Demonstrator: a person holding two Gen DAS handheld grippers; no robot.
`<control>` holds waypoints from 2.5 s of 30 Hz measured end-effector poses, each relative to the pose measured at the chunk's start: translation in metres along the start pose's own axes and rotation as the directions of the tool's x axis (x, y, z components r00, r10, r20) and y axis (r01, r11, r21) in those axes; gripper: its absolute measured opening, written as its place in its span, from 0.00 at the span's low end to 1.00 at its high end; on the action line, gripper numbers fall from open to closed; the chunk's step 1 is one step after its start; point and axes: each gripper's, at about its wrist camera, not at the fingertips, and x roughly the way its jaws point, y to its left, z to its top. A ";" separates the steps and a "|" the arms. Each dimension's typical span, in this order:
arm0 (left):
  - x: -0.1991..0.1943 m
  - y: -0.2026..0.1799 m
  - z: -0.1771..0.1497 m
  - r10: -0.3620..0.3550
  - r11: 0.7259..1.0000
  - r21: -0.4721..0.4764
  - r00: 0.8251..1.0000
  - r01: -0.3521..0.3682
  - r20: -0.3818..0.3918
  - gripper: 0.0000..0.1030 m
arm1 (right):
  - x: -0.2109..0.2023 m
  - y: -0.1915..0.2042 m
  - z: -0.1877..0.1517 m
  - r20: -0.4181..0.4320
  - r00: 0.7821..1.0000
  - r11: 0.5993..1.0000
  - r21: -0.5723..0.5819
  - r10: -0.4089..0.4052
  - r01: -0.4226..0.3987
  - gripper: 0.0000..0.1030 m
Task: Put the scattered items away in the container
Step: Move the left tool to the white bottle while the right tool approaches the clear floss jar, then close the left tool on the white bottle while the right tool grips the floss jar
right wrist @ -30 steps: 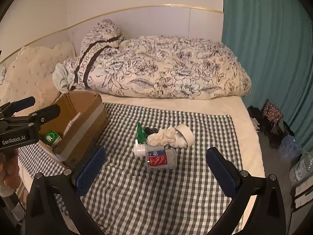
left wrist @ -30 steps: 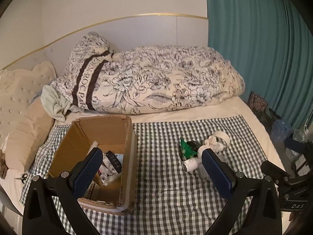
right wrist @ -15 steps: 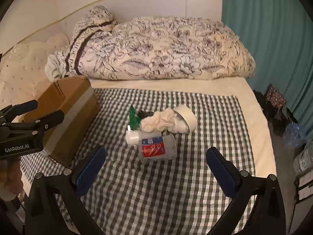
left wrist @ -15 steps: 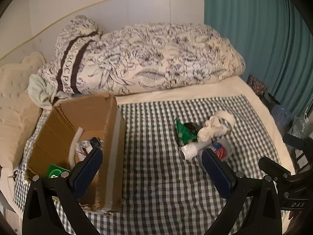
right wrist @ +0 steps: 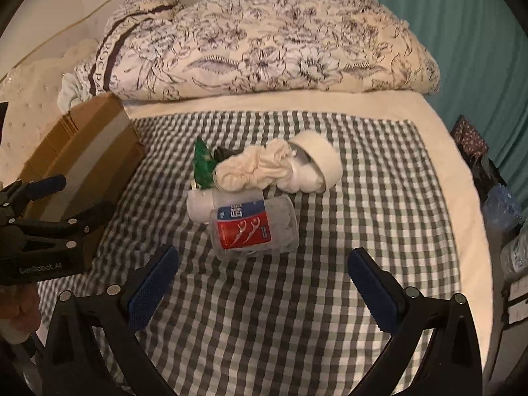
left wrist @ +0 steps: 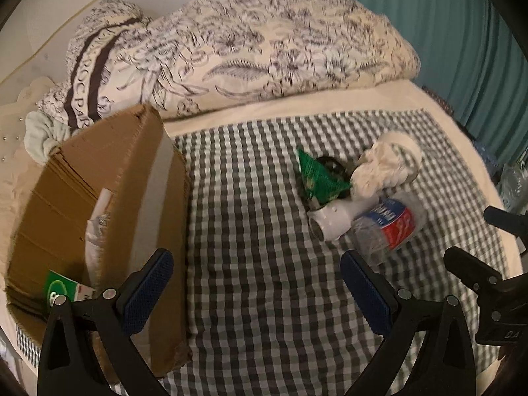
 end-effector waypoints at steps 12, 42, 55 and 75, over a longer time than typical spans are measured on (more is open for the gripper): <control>0.069 -0.022 -0.007 -0.010 0.995 0.096 0.996 0.019 -0.089 1.00 | 0.055 -0.005 0.001 -0.055 0.997 0.998 -0.018 0.060 -0.062 1.00; 0.140 -0.080 0.012 -0.120 0.939 0.312 0.987 0.147 -0.104 1.00 | 0.095 -0.045 0.002 -0.045 0.998 0.998 0.051 0.048 -0.046 0.91; 0.144 -0.084 0.018 -0.181 0.975 0.107 0.973 0.197 -0.141 0.72 | 0.081 -0.061 -0.010 -0.032 0.999 0.994 0.102 0.031 -0.028 0.91; 0.082 -0.060 -0.024 -0.218 0.976 -0.025 0.969 0.217 -0.118 0.60 | 0.041 -0.054 -0.033 -0.017 0.999 0.989 0.145 0.033 -0.030 0.90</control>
